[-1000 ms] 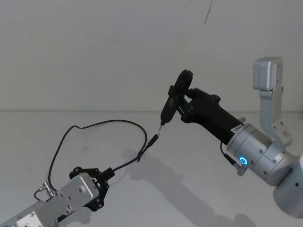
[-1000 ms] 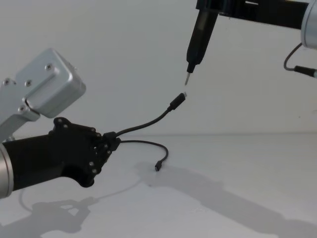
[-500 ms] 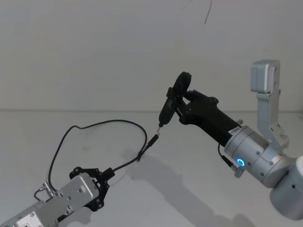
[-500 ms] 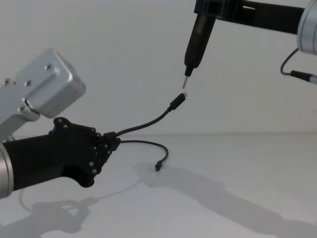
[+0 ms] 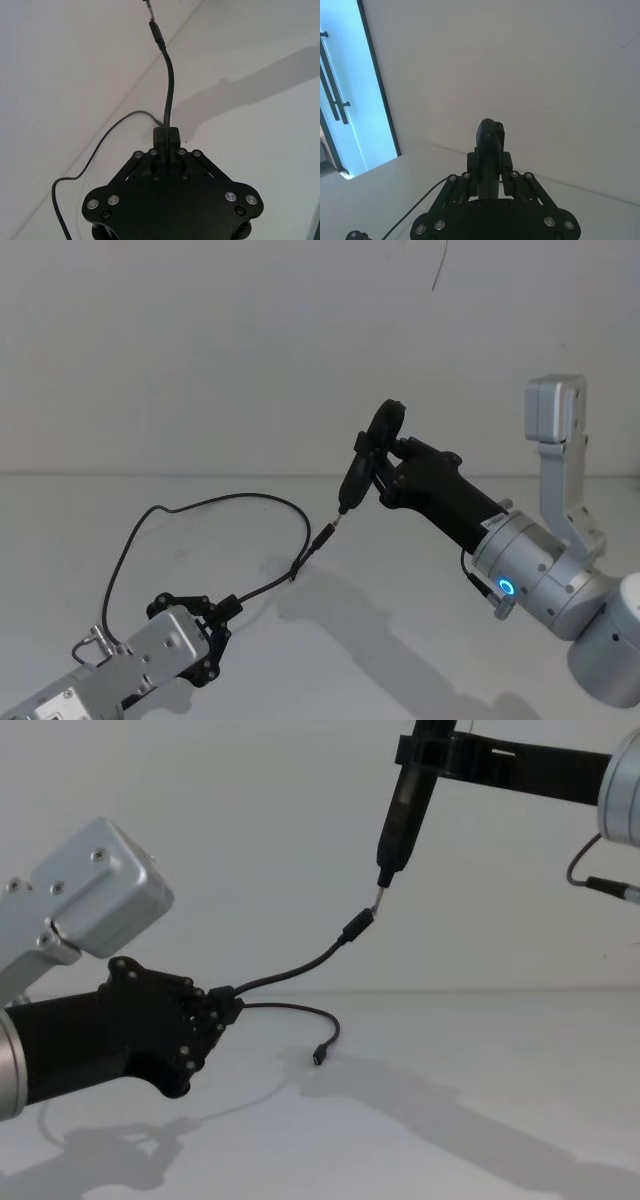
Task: Pick up the data cable with the one hand.
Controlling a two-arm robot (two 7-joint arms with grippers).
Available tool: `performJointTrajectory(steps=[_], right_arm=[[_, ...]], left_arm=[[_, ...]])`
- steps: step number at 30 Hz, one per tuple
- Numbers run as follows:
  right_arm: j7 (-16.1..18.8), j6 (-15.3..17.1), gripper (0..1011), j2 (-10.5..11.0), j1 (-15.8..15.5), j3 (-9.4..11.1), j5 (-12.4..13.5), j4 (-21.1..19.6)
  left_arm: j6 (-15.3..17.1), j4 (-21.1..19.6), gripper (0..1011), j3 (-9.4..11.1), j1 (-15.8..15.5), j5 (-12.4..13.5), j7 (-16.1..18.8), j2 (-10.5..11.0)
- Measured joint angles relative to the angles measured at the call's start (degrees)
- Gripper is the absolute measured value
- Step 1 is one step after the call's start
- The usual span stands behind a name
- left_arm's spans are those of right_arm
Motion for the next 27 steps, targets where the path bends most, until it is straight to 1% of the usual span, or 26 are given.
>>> performJointTrajectory(steps=[27], right_arm=[[0.04, 0.18, 263, 0.61, 0.80, -0.28, 0.16, 0.71]], left_arm=[[0.00, 0.00, 42, 0.00, 0.00, 0.00, 0.00, 0.00]])
